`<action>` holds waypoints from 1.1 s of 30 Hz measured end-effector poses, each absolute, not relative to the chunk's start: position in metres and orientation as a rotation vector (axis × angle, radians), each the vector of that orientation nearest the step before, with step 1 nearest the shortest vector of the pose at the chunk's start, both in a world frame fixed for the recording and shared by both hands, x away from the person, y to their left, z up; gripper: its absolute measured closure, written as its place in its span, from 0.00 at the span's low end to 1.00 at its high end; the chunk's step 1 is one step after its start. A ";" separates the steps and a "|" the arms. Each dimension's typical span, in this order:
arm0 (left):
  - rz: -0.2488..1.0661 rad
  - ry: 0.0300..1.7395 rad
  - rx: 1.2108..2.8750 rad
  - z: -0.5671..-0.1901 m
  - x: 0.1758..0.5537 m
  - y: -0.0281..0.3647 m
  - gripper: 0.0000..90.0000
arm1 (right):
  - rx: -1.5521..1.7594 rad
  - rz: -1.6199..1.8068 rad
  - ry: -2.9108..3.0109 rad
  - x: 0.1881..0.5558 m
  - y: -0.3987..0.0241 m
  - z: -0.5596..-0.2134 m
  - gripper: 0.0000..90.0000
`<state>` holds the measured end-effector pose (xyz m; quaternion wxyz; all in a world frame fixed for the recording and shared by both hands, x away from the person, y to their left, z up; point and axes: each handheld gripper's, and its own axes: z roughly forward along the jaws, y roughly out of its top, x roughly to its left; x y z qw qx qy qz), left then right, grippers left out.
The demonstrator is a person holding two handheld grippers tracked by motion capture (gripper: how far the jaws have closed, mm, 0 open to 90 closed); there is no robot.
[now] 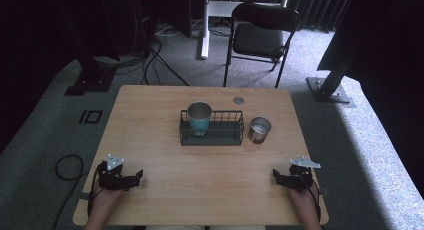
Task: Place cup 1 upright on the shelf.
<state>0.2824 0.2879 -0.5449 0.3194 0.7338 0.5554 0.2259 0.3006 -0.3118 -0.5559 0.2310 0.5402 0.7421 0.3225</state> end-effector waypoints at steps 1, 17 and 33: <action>0.592 1.470 1.928 -0.546 0.283 0.289 0.02 | 1.485 0.887 2.041 0.301 -0.312 -0.556 0.15; 0.650 1.611 1.900 -0.554 0.283 0.292 0.02 | 1.486 0.886 2.041 0.301 -0.312 -0.556 0.15; 0.651 1.617 1.894 -0.554 0.282 0.292 0.02 | 1.488 0.867 2.079 0.298 -0.309 -0.554 0.13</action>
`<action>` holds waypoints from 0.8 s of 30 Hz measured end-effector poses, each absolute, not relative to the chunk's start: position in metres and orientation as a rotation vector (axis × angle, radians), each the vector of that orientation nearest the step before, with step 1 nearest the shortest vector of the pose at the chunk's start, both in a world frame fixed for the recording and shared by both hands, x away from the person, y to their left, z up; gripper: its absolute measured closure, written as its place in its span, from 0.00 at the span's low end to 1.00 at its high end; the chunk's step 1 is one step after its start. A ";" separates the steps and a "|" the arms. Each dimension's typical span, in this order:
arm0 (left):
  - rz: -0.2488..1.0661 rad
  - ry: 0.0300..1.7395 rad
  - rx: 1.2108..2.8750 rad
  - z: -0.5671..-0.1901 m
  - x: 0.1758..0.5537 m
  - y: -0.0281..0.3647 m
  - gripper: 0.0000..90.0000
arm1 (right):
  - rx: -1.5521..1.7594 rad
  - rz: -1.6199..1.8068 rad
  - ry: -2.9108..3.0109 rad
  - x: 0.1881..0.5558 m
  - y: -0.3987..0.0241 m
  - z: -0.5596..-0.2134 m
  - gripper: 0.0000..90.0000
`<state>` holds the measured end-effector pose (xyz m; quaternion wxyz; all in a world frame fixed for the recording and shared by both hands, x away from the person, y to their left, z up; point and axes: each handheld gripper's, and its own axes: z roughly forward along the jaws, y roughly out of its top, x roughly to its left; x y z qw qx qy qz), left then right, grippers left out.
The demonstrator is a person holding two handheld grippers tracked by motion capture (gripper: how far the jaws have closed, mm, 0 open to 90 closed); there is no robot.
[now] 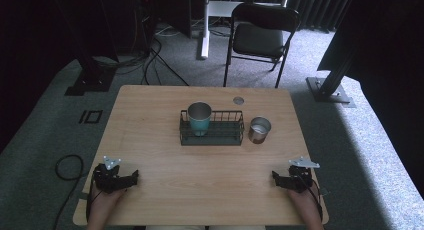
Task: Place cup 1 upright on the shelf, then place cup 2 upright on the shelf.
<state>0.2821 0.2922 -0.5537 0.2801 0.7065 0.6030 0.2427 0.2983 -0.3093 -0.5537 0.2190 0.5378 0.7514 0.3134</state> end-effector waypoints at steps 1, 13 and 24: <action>0.651 1.617 1.894 -0.554 0.282 0.292 0.02 | 1.491 0.867 2.076 0.298 -0.309 -0.554 0.14; 0.650 1.616 1.895 -0.554 0.282 0.292 0.02 | 1.512 0.846 2.080 0.297 -0.311 -0.552 0.14; 0.651 1.615 1.896 -0.554 0.282 0.292 0.02 | 1.501 0.882 2.087 0.295 -0.312 -0.543 0.15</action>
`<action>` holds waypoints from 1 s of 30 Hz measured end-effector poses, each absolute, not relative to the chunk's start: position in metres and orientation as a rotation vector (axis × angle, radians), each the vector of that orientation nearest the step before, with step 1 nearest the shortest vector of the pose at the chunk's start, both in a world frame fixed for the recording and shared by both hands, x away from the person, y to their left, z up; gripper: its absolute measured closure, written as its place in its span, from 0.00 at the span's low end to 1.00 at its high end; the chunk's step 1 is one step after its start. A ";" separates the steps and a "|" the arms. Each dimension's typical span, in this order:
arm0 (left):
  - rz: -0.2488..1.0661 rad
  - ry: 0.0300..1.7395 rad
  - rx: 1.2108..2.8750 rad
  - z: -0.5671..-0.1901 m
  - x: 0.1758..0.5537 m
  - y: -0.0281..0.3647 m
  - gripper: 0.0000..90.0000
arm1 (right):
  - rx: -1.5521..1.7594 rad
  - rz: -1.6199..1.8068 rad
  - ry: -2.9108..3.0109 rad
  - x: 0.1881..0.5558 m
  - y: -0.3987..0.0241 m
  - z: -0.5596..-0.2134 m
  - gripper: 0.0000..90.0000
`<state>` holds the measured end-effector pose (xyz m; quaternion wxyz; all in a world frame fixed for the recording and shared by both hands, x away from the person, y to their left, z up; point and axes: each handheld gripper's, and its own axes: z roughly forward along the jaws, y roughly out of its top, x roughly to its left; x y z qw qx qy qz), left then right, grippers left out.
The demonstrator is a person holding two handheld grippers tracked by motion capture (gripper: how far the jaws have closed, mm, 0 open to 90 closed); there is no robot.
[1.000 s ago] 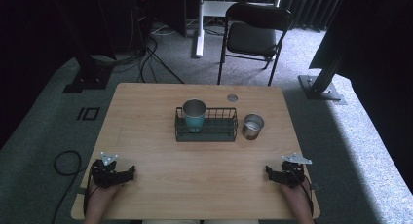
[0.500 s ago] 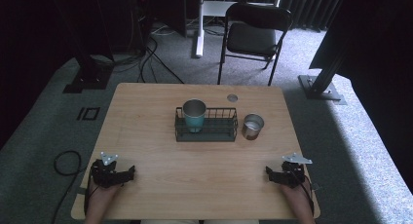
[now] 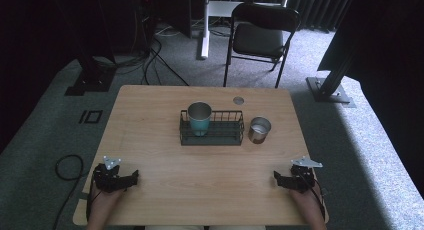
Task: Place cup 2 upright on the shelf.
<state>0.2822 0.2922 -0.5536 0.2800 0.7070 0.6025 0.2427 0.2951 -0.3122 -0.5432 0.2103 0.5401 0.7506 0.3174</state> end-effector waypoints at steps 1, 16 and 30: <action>0.651 1.615 1.896 -0.554 0.282 0.292 0.02 | 1.498 0.892 2.083 0.295 -0.313 -0.542 0.15; 0.649 1.608 1.899 -0.554 0.282 0.293 0.02 | 1.428 0.945 2.099 0.306 -0.300 -0.522 0.15; 0.642 1.588 1.912 -0.554 0.282 0.294 0.02 | 1.398 0.980 2.083 0.321 -0.290 -0.512 0.15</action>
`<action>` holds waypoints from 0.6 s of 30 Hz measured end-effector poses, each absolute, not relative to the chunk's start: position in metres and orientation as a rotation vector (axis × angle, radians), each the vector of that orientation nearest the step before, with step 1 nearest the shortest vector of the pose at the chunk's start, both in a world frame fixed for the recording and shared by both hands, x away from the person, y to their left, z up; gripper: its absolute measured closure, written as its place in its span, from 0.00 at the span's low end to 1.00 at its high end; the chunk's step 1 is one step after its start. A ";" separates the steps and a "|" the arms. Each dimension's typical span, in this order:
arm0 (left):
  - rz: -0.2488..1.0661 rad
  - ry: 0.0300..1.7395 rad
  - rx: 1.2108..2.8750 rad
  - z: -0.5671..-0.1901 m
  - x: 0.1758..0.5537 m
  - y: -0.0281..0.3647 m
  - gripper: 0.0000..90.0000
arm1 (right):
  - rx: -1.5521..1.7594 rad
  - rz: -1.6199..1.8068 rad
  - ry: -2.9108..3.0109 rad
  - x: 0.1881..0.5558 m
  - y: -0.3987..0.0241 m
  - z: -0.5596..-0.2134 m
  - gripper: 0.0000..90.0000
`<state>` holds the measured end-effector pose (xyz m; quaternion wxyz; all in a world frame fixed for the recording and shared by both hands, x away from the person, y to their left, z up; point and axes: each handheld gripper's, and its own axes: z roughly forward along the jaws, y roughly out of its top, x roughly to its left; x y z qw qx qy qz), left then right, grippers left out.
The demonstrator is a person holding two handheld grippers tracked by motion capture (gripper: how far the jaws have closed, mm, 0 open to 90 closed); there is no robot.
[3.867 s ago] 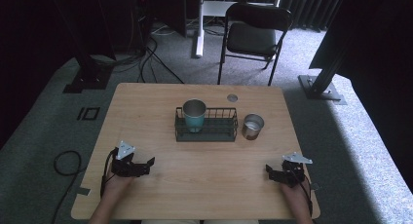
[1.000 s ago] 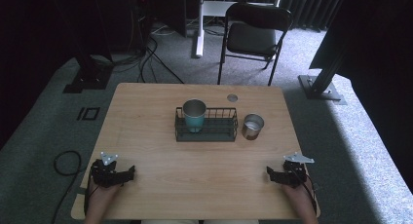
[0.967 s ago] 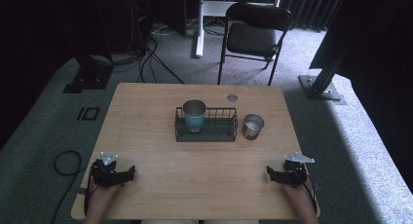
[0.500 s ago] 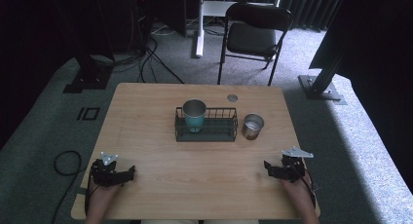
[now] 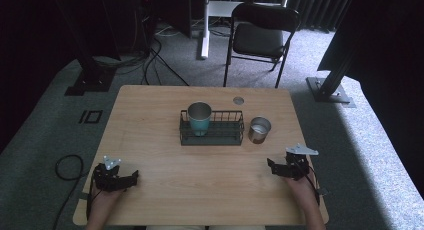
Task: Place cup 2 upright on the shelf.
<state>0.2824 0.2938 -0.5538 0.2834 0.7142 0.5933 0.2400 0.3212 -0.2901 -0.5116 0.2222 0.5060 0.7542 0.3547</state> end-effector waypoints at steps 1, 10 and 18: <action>0.642 1.588 1.912 -0.554 0.282 0.294 0.02 | 1.398 0.983 2.081 0.323 -0.289 -0.511 0.15; 0.643 1.588 1.912 -0.554 0.282 0.294 0.02 | 1.402 1.011 2.044 0.332 -0.286 -0.507 0.15; 0.643 1.588 1.911 -0.554 0.282 0.294 0.02 | 1.395 1.017 2.027 0.341 -0.282 -0.502 0.14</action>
